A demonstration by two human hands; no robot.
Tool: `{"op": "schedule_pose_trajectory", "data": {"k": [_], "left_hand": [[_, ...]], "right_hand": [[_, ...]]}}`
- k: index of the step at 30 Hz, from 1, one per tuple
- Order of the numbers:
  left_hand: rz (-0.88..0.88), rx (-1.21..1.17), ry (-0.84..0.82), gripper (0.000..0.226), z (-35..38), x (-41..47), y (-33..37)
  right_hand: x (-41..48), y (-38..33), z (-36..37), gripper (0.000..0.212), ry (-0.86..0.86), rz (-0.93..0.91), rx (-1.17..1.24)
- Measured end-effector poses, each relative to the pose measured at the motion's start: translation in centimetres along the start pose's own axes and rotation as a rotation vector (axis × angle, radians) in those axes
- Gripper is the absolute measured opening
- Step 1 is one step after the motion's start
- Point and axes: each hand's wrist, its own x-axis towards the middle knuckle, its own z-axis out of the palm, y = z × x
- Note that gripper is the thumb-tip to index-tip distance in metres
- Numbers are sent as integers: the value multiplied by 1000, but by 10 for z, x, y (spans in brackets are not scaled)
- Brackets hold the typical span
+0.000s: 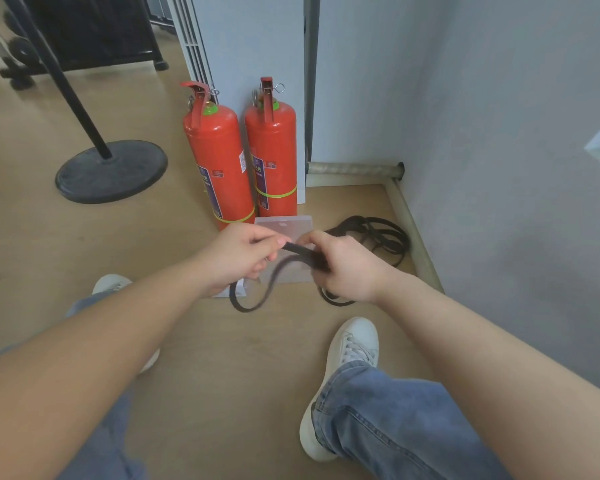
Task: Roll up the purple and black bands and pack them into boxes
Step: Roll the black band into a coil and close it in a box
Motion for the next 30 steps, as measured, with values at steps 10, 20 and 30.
{"op": "schedule_pose_trajectory", "data": {"k": [10,20,30], "left_hand": [[93,486,-115,66,21,-5,-21],[162,85,92,25,8,-3,-2],[45,306,111,50,10,7,-25]], "right_hand": [[-2,2,12,22,14,-37,66],[-14,46,-2,17,-102,283,-349],[-1,31,-13,3,328,391,445]]}}
